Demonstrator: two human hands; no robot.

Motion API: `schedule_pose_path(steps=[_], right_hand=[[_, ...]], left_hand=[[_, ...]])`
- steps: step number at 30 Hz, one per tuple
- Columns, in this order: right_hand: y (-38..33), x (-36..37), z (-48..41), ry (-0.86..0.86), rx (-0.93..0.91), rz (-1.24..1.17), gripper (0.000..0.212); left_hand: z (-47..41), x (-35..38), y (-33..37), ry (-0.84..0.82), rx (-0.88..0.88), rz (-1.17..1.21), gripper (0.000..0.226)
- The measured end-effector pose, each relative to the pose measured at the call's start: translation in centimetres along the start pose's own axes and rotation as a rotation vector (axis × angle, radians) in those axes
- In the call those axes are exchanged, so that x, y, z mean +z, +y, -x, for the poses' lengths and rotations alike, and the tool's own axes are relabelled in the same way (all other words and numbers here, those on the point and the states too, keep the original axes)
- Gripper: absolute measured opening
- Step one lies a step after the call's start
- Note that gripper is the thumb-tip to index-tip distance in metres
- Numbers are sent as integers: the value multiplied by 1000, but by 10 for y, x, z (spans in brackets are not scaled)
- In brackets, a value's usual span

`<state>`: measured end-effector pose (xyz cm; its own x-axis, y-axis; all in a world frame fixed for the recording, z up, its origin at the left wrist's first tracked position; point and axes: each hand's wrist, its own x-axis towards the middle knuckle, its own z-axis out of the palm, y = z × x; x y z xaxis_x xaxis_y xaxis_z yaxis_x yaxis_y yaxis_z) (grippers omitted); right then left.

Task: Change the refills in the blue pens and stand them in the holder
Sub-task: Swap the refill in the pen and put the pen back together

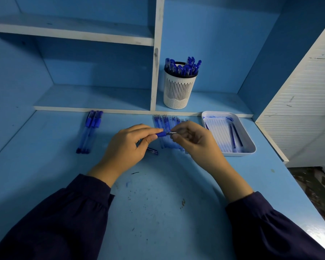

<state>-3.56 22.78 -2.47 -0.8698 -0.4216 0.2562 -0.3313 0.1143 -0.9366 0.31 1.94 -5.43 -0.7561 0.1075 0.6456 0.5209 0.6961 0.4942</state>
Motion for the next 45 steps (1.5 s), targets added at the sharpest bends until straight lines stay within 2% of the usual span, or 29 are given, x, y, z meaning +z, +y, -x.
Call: schedule_pose_path(steps=[2,6,9,13,17,21,24,29,33,37,40,45], right_hand=[[2,0,-1,8,18,34,4],[0,-1,-1,7,21,-23,14],[0,0,0,12,11,15,6],[-2,-1,0,14,24,-69,18],[-2,0,0,18,19,-18,8],[-3,1,1,5,6,-59,19],[-2,3,1,12,-10,-13,9],[-1,2,1,9,2,-53,17],[0,2,0,27,-8,1,5],[-2,2,1,26,-7,-37,14],[1,3,1,36,-19,24,7],[6,9,1,86,-28,157,18]], left_hand=[[0,-1,0,-6,-2,4,25],[0,-1,1,0,1,-3,25],[0,-1,2,-5,9,-8,25],[0,-1,2,3,3,-3,24],[0,-2,2,-5,8,-10,25],[0,-1,3,4,9,-27,24],[0,-2,2,-9,13,-34,25],[0,-2,3,-3,16,-20,24],[1,-3,2,-15,7,-19,25],[1,-1,2,-7,11,-13,24],[0,-1,2,16,17,-12,22],[-1,0,4,37,41,-1,21]])
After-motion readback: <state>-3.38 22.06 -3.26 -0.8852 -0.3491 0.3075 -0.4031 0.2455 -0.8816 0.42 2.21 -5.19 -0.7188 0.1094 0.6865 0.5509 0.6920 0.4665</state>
